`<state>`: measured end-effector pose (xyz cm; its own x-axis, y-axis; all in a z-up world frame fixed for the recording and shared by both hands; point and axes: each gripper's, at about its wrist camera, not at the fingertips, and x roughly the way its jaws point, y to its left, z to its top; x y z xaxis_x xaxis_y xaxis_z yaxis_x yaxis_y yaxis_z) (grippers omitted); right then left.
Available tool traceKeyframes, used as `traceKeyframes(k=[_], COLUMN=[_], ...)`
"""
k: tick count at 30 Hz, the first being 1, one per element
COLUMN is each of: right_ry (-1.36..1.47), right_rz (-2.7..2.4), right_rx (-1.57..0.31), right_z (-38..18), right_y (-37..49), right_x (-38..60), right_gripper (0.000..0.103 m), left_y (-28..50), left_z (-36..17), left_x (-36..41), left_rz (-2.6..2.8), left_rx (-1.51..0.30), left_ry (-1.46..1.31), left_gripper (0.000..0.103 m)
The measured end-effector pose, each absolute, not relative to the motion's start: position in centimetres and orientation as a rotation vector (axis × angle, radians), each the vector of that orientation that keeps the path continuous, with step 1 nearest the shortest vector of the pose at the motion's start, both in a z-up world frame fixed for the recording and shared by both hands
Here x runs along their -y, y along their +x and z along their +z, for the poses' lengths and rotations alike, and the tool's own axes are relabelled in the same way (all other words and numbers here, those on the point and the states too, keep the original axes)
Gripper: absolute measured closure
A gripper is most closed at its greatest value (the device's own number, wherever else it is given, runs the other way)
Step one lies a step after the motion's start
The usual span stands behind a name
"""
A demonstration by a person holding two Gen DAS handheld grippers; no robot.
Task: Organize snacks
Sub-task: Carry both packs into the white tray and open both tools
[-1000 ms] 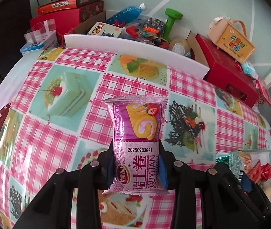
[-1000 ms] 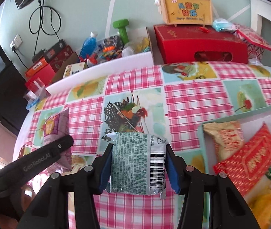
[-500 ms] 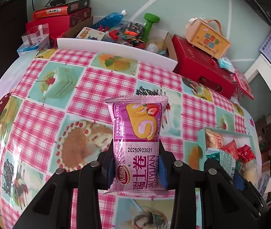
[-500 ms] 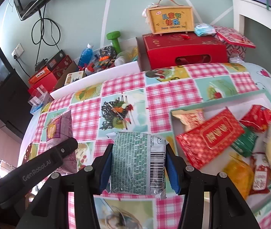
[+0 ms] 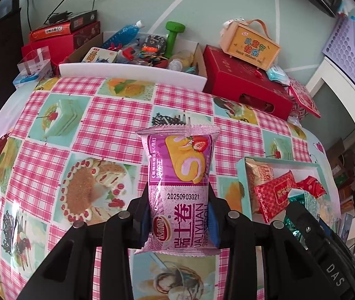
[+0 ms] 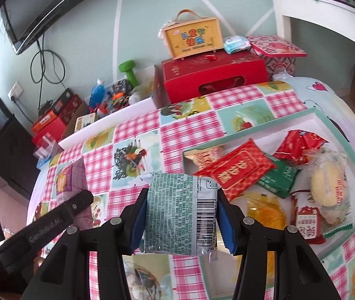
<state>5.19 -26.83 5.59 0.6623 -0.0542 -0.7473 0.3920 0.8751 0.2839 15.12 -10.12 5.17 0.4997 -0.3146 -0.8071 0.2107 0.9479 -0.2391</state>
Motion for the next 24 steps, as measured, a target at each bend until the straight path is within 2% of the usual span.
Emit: traceKeyframes(k=[15,24], right_ry=[0.542,0.584], right_rz=[-0.448,-0.505], right_rx=[-0.809,-0.808], right_z=[4.9,4.3], right_y=[1.3,0.1], right_x=[34.5,36.9], right_gripper=[0.050,0.049], left_y=[10.4,9.8], left_z=[4.8,4.4], left_x=[19.6,22.7], left_rz=[-0.563,-0.605], left_rx=[-0.991,-0.993], left_ry=[0.053,0.124], left_gripper=[0.064,0.064])
